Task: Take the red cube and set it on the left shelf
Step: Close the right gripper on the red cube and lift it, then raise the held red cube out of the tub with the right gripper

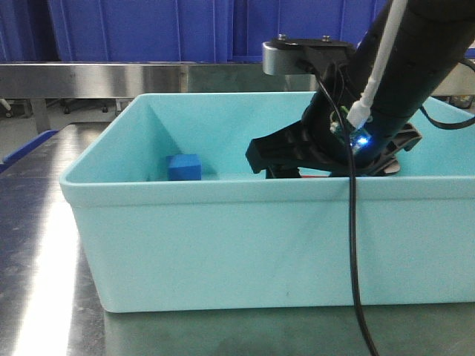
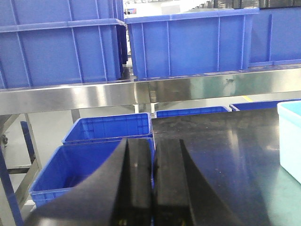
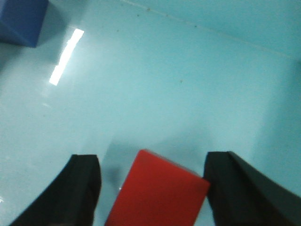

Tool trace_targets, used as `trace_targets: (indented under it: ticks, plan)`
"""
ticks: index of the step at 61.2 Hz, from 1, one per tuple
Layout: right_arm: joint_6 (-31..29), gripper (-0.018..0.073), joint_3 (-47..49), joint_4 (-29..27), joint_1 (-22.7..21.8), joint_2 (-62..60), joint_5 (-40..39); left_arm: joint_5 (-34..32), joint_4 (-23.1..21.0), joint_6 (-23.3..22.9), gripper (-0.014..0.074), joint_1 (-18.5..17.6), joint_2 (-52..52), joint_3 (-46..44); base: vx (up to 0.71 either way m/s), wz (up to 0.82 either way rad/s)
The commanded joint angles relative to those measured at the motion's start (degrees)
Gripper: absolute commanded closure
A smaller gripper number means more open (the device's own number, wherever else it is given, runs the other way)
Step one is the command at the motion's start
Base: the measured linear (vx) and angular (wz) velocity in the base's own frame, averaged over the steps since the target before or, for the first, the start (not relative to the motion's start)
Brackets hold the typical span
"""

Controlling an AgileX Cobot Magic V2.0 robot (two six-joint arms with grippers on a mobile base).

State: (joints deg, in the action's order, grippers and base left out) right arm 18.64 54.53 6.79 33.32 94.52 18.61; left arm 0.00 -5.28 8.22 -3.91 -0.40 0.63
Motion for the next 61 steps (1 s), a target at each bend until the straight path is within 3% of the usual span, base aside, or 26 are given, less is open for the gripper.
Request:
trace_targets:
  ticks: [1,12,26,37,47,61]
  plan:
    - [-0.1,0.0189,2.0,0.2,0.0,-2.5,-3.6,-4.8,-0.3,0.1,0.0491,-0.2,0.4,1.3,0.0,0.0]
    - [-0.1,0.0515,2.4,0.2,0.0,-4.3,-4.2,-4.8,-0.3,0.1,0.0491,-0.2,0.4,1.3,0.0,0.0]
    - [-0.1,0.0501,2.4,1.3,0.0,-11.7,-8.3,-4.8,-0.3,0.1,0.0491,-0.2,0.4,1.3,0.0,0.0]
    - [-0.1,0.0501,1.0,6.5,-1.3,-20.8,-12.7,-4.8,-0.3,0.1,0.0491,-0.2,0.4,1.3,0.0,0.0]
    - [-0.1,0.0501,-1.8,7.7,-7.4,-29.3,-14.0,-4.8,-0.3,0.1,0.0491,-0.2,0.4,1.3,0.0,0.0]
    - [-0.1,0.0501,-9.1,7.7,-19.9,-42.9,-14.2,-4.8,-0.3,0.1,0.0491,-0.2,0.4,1.3,0.0,0.0]
